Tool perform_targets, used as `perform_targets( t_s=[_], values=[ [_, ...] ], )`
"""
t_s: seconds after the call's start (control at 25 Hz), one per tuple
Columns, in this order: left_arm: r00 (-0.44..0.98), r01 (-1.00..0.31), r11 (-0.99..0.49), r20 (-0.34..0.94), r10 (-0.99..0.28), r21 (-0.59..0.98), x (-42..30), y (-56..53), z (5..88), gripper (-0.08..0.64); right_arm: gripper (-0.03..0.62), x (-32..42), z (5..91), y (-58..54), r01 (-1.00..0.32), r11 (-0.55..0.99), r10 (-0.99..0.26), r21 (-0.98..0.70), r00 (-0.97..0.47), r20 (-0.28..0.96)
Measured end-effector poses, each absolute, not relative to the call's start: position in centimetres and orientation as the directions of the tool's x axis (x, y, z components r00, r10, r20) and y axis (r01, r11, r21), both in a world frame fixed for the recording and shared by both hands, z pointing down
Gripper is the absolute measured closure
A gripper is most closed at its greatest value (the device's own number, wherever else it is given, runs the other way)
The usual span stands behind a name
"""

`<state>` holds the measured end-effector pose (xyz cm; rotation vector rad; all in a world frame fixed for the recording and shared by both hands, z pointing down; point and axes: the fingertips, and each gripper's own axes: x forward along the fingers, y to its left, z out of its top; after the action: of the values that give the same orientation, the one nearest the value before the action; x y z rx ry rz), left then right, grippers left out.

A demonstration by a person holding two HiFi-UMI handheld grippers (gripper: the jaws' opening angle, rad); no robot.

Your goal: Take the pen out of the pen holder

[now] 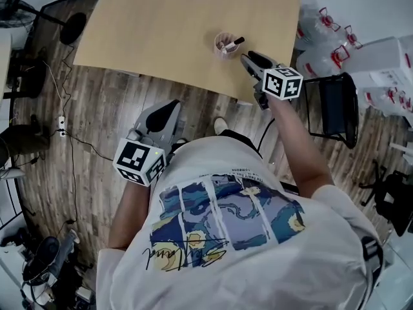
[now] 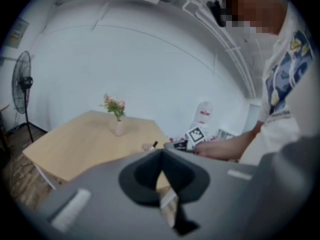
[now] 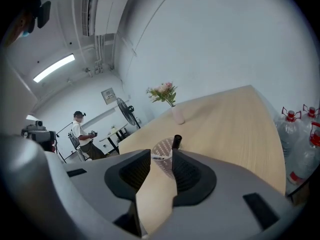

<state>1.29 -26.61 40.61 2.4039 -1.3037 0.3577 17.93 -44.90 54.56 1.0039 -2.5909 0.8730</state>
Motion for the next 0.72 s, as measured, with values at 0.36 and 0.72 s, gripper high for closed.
perform_targets(
  t_s=[0.36,0.72],
  values=[
    [0.458,-0.888,-0.418,0.438,-0.773,0.192,1.2,-27.3,40.9,0.552,0.443,17.3,56.5,-49.4,-0.615,0.566,-0.504,-0.549,-0.785,0.360],
    [0.423,-0.905,-0.387,0.456,-0.783,0.177,0.8,-27.4,41.2,0.552,0.474,15.8,56.8,-50.4,-0.577,0.575,-0.486,-0.580,-0.811,0.325]
  ],
)
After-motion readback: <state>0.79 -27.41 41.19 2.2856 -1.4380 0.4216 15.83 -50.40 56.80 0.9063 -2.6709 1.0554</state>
